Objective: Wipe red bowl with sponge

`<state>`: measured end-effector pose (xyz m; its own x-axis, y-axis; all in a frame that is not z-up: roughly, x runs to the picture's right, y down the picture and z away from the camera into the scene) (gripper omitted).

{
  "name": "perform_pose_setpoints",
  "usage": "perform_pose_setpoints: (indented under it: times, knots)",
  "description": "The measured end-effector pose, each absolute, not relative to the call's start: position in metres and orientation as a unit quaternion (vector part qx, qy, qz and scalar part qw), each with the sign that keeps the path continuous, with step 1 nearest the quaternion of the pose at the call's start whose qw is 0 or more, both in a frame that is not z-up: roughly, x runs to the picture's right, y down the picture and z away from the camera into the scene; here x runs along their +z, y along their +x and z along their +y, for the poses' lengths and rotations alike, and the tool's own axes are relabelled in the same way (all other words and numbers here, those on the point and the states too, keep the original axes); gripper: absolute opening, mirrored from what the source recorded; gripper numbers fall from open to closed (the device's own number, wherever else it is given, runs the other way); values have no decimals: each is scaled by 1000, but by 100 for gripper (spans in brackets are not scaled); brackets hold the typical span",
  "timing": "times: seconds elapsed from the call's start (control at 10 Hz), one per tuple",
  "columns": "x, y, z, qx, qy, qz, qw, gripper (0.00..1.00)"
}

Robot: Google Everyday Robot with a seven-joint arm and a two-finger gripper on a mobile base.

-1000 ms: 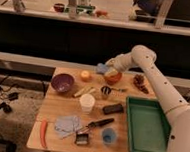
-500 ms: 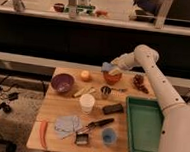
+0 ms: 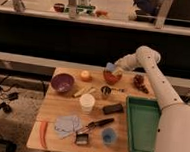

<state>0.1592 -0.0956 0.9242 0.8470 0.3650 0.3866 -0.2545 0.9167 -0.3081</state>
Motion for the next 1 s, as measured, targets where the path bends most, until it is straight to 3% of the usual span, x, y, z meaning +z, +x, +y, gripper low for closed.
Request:
perform_pose_setpoints:
  times: [1.0]
  knots:
    - [978,173,-111,177,-141,-188,956,6]
